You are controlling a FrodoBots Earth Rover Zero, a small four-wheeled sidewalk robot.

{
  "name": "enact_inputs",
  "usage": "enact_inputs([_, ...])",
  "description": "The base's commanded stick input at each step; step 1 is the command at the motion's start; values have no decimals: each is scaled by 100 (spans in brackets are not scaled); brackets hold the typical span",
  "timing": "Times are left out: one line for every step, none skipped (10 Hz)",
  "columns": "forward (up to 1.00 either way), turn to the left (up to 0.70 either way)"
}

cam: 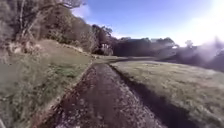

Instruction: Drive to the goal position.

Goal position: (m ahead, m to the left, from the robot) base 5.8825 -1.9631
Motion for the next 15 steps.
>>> enact_inputs([85,0])
enact_inputs([85,7])
enact_inputs([85,13])
enact_inputs([85,34])
enact_inputs([85,34])
enact_inputs([85,34])
enact_inputs([85,34])
enact_inputs([85,34])
enact_inputs([85,34])
enact_inputs([85,0])
enact_inputs([85,0])
enact_inputs([85,0])
enact_inputs([85,0])
enact_inputs([85,0])
enact_inputs([85,0])
